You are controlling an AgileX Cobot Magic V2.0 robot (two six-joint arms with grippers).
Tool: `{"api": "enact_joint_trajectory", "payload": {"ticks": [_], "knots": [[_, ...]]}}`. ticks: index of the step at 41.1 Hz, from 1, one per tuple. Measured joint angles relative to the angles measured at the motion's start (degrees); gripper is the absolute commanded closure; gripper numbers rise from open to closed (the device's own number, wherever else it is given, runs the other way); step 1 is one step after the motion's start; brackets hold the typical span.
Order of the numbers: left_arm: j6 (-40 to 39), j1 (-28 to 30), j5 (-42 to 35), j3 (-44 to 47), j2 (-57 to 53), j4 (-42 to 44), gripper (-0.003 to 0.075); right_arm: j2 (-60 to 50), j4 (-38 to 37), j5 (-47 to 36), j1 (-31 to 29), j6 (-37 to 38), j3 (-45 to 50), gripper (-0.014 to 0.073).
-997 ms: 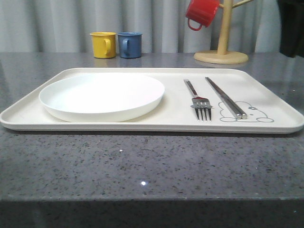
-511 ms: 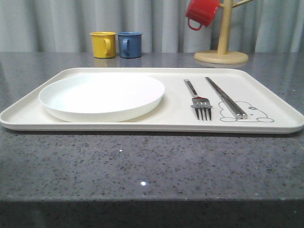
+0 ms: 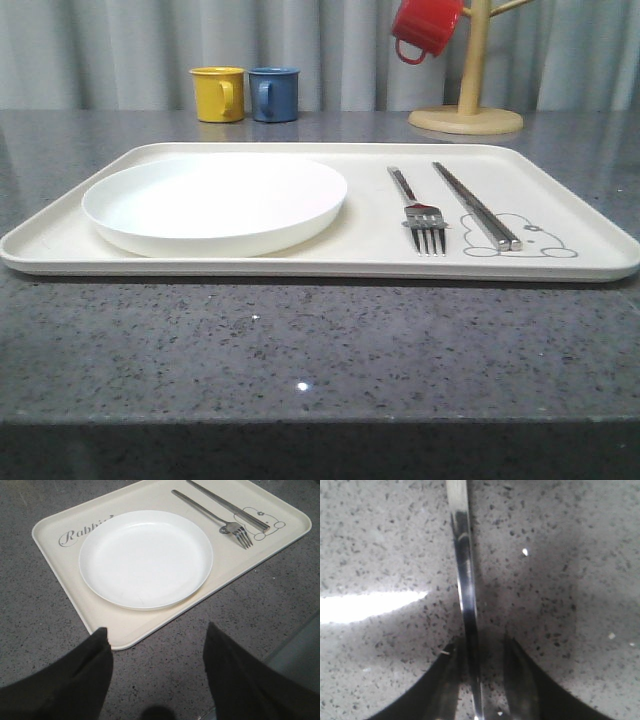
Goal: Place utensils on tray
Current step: 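Move the right gripper back and grasp the steel spoon, then place the spoon on the tray beside the chopsticks and release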
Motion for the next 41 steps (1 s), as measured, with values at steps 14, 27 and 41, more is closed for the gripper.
{"api": "enact_joint_trajectory", "payload": {"ticks": [14, 27, 41], "knots": [[0.00, 0.00, 0.00, 0.00, 0.00, 0.00, 0.0321, 0.00, -0.35, -0.33, -0.07, 0.00, 0.00, 0.0609], [0.00, 0.00, 0.00, 0.00, 0.00, 0.00, 0.0321, -3.64, 4.23, 3.65, 4.16, 0.00, -1.69, 0.0609], [0.00, 0.00, 0.00, 0.00, 0.00, 0.00, 0.0321, -5.62, 14.59, 5.10, 15.86, 0.00, -1.98, 0.0609]]}}
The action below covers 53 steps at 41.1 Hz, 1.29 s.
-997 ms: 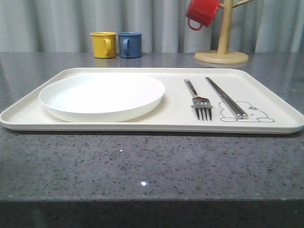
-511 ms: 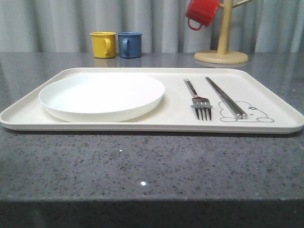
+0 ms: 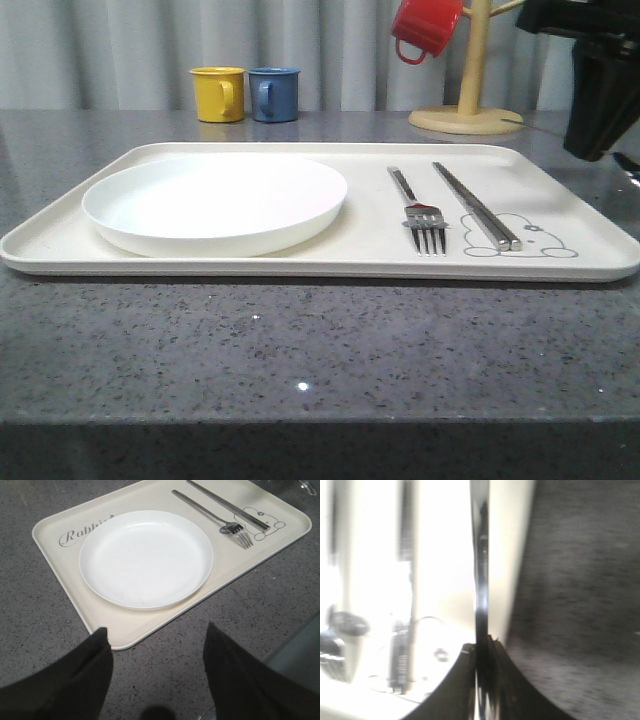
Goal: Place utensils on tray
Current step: 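Place the spoon on the tray beside the chopsticks and release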
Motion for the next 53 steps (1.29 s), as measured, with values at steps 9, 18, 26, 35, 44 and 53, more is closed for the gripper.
{"api": "enact_joint_trajectory", "payload": {"ticks": [9, 18, 26, 35, 44, 53], "knots": [[0.00, 0.00, 0.00, 0.00, 0.00, 0.00, 0.0321, 3.11, 2.28, -3.47, 2.67, 4.75, -0.04, 0.0609], [0.00, 0.00, 0.00, 0.00, 0.00, 0.00, 0.0321, 5.49, 1.51, -6.16, 2.67, 8.90, -0.04, 0.0604], [0.00, 0.00, 0.00, 0.00, 0.00, 0.00, 0.0321, 6.50, 0.77, -6.17, 2.67, 9.81, -0.04, 0.0428], [0.00, 0.00, 0.00, 0.00, 0.00, 0.00, 0.0321, 6.38, -1.30, -6.17, 2.80, 9.93, -0.13, 0.0283], [0.00, 0.00, 0.00, 0.00, 0.00, 0.00, 0.0321, 1.59, -2.52, -6.17, 2.94, 8.89, -0.13, 0.0283], [0.00, 0.00, 0.00, 0.00, 0.00, 0.00, 0.0321, -9.27, -2.94, -3.99, 6.21, 2.41, 0.15, 0.0283]]}}
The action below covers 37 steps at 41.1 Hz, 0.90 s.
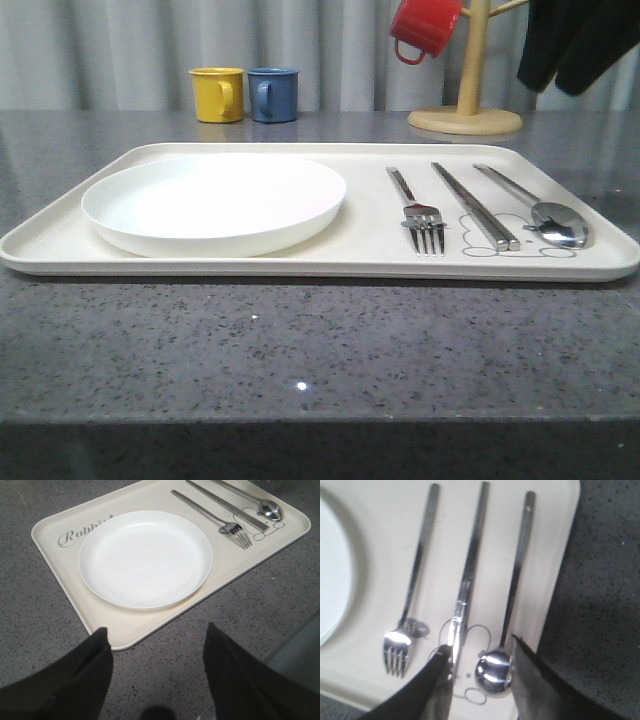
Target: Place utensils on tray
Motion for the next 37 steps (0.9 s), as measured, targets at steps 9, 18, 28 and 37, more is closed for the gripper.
{"api": "enact_joint_trajectory", "payload": {"ticks": [9, 18, 28, 37], "knots": [[0.00, 0.00, 0.00, 0.00, 0.00, 0.00, 0.0321, -12.39, -0.33, 1.23, 4.45, -3.17, 7.80, 0.0283], [0.00, 0.00, 0.00, 0.00, 0.00, 0.00, 0.0321, -25.86, -2.92, 1.41, 5.11, -3.43, 20.25, 0.0283], [0.00, 0.00, 0.00, 0.00, 0.00, 0.00, 0.0321, -42.02, -4.02, 1.05, 5.11, -3.43, 30.28, 0.0283], [0.00, 0.00, 0.00, 0.00, 0.00, 0.00, 0.0321, -55.07, -4.04, 0.93, 5.11, -3.51, 33.31, 0.0284]]}}
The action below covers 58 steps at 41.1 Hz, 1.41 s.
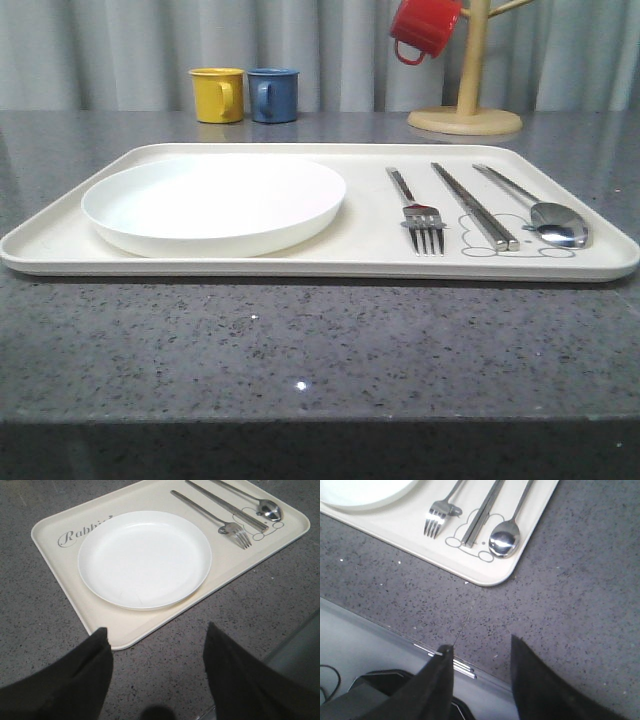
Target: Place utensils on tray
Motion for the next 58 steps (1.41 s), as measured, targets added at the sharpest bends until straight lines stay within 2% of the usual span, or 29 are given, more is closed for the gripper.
{"api": "enact_joint_trajectory", "payload": {"ticks": [9, 12, 17, 21, 23, 24, 51, 58], "knots": [[0.00, 0.00, 0.00, 0.00, 0.00, 0.00, 0.0322, -6.09, -0.44, -0.02, 0.00, 0.00, 0.09, 0.0286], [0.00, 0.00, 0.00, 0.00, 0.00, 0.00, 0.0355, -6.34, -0.44, -0.02, 0.00, 0.00, 0.09, 0.0308], [0.00, 0.00, 0.00, 0.00, 0.00, 0.00, 0.0503, -6.34, -0.44, -0.02, 0.00, 0.00, 0.09, 0.0461], [0.00, 0.00, 0.00, 0.00, 0.00, 0.00, 0.0653, -6.34, -0.44, -0.02, 0.00, 0.00, 0.09, 0.0612], [0.00, 0.00, 0.00, 0.00, 0.00, 0.09, 0.0715, -6.34, -0.44, -0.02, 0.00, -0.10, 0.09, 0.0669], [0.00, 0.00, 0.00, 0.00, 0.00, 0.09, 0.0740, -6.34, -0.44, -0.02, 0.00, -0.05, 0.09, 0.0662], [0.00, 0.00, 0.00, 0.00, 0.00, 1.27, 0.0738, -6.34, -0.44, -0.13, 0.00, -0.05, 0.09, 0.0662], [0.00, 0.74, -0.04, 0.78, -3.08, 1.51, 0.0738, -6.34, -0.33, -0.13, 0.00, -0.05, 0.09, 0.0662]]}}
